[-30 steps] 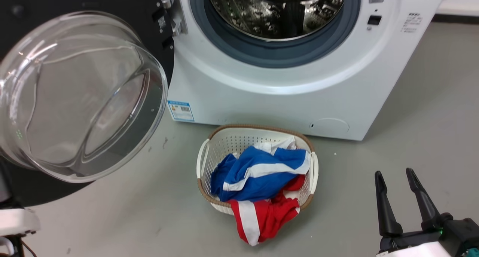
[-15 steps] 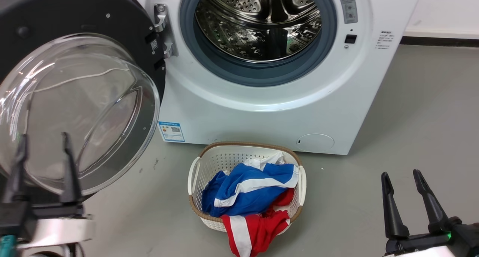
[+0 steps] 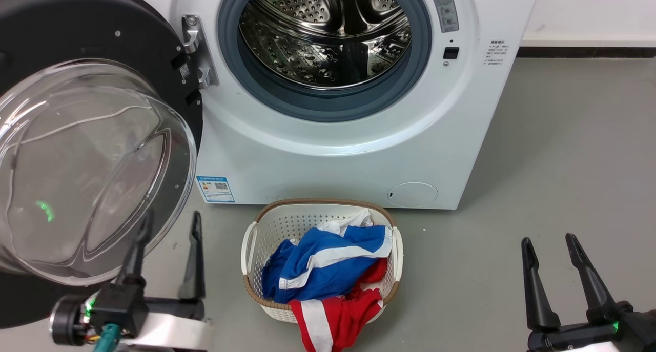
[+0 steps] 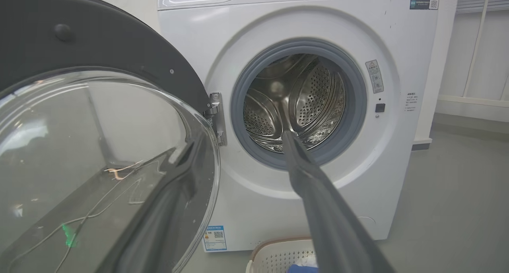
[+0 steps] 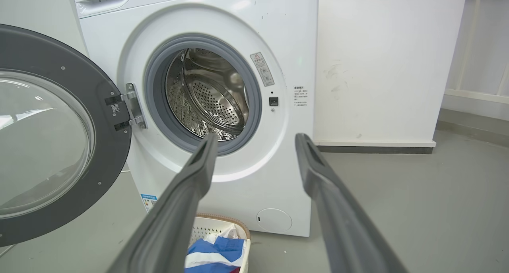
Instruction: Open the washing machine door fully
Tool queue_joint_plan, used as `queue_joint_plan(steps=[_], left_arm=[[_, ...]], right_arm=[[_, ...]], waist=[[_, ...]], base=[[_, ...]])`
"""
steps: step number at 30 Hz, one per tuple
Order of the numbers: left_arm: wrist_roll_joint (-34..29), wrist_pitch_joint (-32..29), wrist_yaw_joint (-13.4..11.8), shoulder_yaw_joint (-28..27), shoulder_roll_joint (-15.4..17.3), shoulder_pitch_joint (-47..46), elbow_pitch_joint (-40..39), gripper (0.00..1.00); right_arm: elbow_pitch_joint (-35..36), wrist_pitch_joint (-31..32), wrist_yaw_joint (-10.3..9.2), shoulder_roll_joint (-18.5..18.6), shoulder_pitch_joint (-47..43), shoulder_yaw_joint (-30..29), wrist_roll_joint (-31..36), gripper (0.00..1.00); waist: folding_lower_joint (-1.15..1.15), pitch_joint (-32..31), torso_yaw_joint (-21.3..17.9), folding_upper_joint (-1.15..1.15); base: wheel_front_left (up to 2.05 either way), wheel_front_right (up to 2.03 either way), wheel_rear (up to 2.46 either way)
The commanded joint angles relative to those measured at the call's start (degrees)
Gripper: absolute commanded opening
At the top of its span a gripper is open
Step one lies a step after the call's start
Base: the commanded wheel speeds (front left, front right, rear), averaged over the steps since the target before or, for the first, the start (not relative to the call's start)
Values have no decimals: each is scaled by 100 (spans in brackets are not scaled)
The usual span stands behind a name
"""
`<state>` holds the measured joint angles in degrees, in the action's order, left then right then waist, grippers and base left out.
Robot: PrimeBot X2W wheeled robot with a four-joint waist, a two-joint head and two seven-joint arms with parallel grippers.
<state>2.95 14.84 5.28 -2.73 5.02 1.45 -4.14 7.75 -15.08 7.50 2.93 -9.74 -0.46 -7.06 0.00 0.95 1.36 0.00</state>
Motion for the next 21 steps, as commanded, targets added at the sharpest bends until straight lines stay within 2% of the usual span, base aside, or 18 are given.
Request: queue_joint_plan(steps=[1,12,21], left_arm=[[25,25,-32,61,-26,96,81,100],[25,46,-442,141,-128,335,434,100],[-8,37,-570,204,-158,501,475,100]], right_arm=[[31,-12,-1,-10,-71,-9,1,100],[-72,-12,-1,-10,-190,-2,-103,100],[-210,-12,-1,-10,-249,-9,-156,100]], waist=[[0,-3,-17,0],[0,-6,-35,0],[0,-29,24,0]], base=[[0,0,0],[0,0,0],[0,0,0]])
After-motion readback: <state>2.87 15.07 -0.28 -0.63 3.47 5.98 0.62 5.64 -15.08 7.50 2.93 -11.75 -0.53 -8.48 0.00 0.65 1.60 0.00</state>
